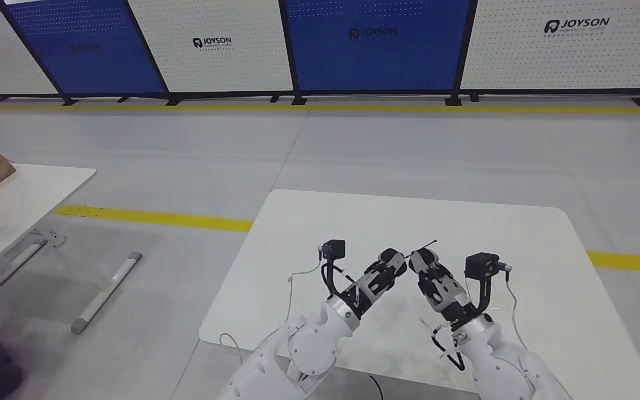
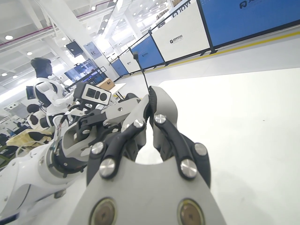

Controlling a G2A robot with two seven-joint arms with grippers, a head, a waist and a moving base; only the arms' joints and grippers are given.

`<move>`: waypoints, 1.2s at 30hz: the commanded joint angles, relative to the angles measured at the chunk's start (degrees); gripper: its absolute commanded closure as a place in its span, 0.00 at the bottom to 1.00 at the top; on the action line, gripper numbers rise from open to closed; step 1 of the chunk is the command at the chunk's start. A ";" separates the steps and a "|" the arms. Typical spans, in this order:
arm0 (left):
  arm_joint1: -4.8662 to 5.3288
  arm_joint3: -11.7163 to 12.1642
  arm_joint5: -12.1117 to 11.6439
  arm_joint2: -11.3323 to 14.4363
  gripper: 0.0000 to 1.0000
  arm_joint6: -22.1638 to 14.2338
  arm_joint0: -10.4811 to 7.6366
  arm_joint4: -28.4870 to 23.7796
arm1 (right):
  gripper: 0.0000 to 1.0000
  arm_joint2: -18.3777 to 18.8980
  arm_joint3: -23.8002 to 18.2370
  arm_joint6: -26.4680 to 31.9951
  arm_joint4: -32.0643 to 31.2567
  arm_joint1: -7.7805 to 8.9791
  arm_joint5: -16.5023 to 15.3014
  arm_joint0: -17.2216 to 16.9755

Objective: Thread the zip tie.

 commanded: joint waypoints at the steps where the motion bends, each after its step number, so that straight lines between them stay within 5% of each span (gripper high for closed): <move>1: 0.00 0.04 0.35 -0.03 1.00 0.74 0.15 0.70 | 1.00 0.25 -0.04 0.48 0.90 0.03 -0.22 -0.05; 2: -0.02 0.06 0.38 0.04 1.00 0.89 0.18 0.70 | 1.00 0.39 -0.10 0.70 1.10 0.06 -0.23 -0.08; 6: -0.06 0.38 0.57 0.12 1.00 1.49 0.22 1.14 | 0.58 0.83 -0.50 0.91 1.45 0.14 -0.15 -0.41; 10: -0.08 0.50 0.77 0.53 1.00 1.69 0.35 2.13 | 0.55 1.08 -0.88 0.29 1.39 0.19 -0.33 -0.82; 15: -0.12 0.39 1.07 0.86 1.00 2.16 0.48 3.21 | 0.58 1.34 -1.30 -0.27 1.17 0.24 -0.47 -1.26; 19: -0.13 0.30 1.06 0.91 1.00 2.26 0.56 3.38 | 0.97 1.61 -1.48 -0.92 1.15 0.27 -0.60 -1.53; 20: -0.13 0.25 1.10 0.88 1.00 2.28 0.60 3.35 | 1.00 1.69 -1.51 -1.00 1.22 0.28 -0.63 -1.60; 36: -0.11 -0.70 1.10 0.67 1.00 1.32 0.54 3.19 | 1.00 1.34 -1.71 -0.78 0.15 0.31 -0.77 -1.14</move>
